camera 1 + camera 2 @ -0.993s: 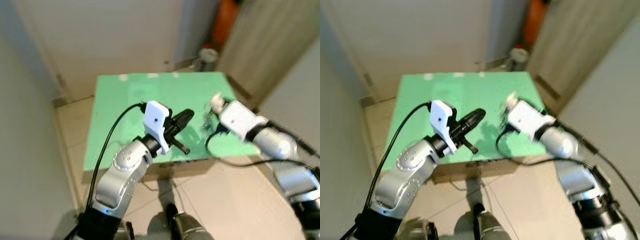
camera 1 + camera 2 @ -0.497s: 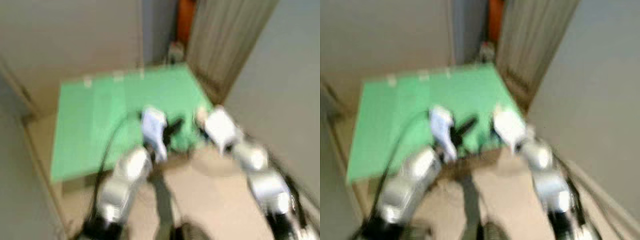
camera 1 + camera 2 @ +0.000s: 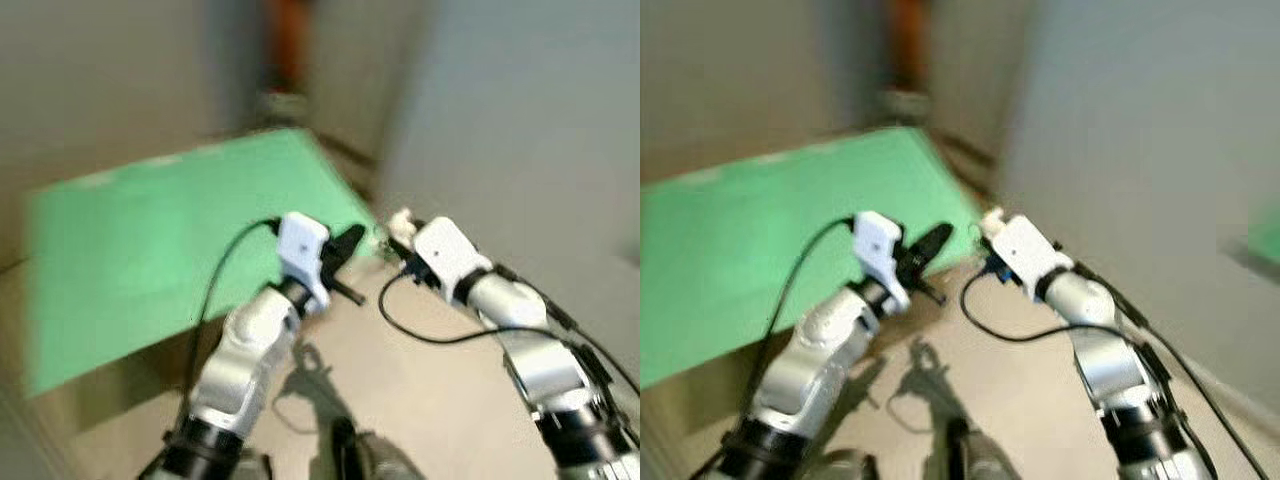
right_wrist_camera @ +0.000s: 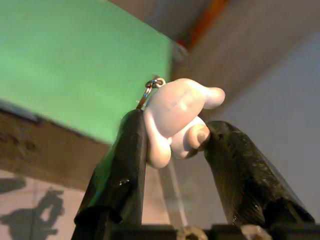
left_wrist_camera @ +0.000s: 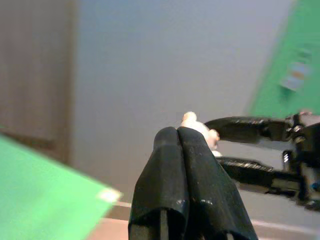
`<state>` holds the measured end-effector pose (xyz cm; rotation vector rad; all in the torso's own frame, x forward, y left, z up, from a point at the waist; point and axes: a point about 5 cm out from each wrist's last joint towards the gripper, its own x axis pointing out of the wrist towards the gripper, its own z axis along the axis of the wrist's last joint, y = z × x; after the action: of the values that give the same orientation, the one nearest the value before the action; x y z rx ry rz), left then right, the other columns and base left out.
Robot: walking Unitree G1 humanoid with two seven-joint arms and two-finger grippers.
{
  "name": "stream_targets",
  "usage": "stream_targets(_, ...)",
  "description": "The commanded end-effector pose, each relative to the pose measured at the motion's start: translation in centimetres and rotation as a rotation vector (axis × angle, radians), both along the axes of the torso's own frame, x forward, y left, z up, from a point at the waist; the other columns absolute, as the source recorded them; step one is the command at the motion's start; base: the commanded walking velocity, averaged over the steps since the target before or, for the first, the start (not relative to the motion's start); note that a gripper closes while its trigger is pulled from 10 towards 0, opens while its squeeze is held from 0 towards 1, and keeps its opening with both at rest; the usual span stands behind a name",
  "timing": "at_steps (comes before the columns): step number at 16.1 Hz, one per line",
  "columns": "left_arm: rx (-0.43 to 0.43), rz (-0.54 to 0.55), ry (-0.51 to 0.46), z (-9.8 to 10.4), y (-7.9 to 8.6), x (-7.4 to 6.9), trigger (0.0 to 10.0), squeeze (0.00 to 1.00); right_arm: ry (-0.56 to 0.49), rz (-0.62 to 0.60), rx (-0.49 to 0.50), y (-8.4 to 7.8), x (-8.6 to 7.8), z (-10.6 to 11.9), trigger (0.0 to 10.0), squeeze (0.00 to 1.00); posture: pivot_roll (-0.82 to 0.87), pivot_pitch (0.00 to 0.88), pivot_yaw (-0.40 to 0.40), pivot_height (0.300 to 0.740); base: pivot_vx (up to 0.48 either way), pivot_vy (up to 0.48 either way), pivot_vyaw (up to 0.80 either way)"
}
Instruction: Hang keys on a hook
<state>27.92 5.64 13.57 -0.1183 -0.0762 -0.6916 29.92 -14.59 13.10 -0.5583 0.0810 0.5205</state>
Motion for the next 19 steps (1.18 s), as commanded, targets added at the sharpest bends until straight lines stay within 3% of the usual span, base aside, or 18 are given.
stream_targets(1, 0.007, -0.023, -0.021, 0.3, -0.4, -0.1, 10.0, 0.00, -0.011, 0.039, 0.004, 0.1, 0.0, 0.5, 10.0, 0.00, 0.03, 0.125, -0.044, 0.740, 0.000, 0.000, -0.78)
stream_targets(5, 0.011, -0.028, -0.100, 2.4, 0.1, 0.6, 10.0, 0.00, -0.064, 0.190, 0.031, 0.9, 0.4, 3.4, 10.0, 0.00, 0.02, 0.133, -0.047, 0.740, 0.000, 0.000, -0.39)
stream_targets(7, 0.026, -0.047, -0.153, 3.9, 0.5, 0.9, 10.0, 0.00, -0.097, 0.280, 0.001, 1.3, 0.5, 4.9, 10.0, 0.00, 0.02, 0.139, -0.048, 0.740, 0.000, 0.000, 0.00)
stream_targets(11, 0.030, -0.096, -0.286, 8.4, 2.6, 1.2, 10.0, 0.00, -0.228, 0.402, -0.118, -0.2, 1.1, 10.5, 10.0, 0.00, 0.02, 0.147, -0.055, 0.740, 0.000, 0.000, 0.00)
stream_targets(14, -0.008, -0.160, -0.311, 10.2, 3.7, 0.9, 10.0, 0.00, -0.302, 0.476, -0.187, 0.1, 1.0, 13.0, 10.0, 0.00, 0.02, 0.142, -0.060, 0.740, 0.000, 0.000, 0.00)
stream_targets(16, -0.086, -0.247, -0.282, 10.9, 4.3, 0.2, 10.0, 1.00, -0.348, 0.475, -0.226, -0.2, 1.2, 14.1, 10.0, 0.00, 0.03, 0.134, -0.056, 0.740, 0.000, 0.000, 0.00)
stream_targets(17, -0.135, -0.290, -0.273, 11.3, 4.7, -0.3, 10.0, 1.00, -0.373, 0.473, -0.238, -0.2, 1.2, 14.6, 10.0, 0.00, 0.03, 0.135, -0.054, 0.740, 0.000, 0.000, 0.00)
stream_targets(19, -0.102, -0.356, -0.277, 11.5, 5.2, -0.8, 10.0, 1.00, -0.416, 0.464, -0.308, -0.5, 1.2, 15.3, 10.0, 0.00, 0.04, 0.134, -0.049, 0.740, 0.000, 0.000, 0.00)
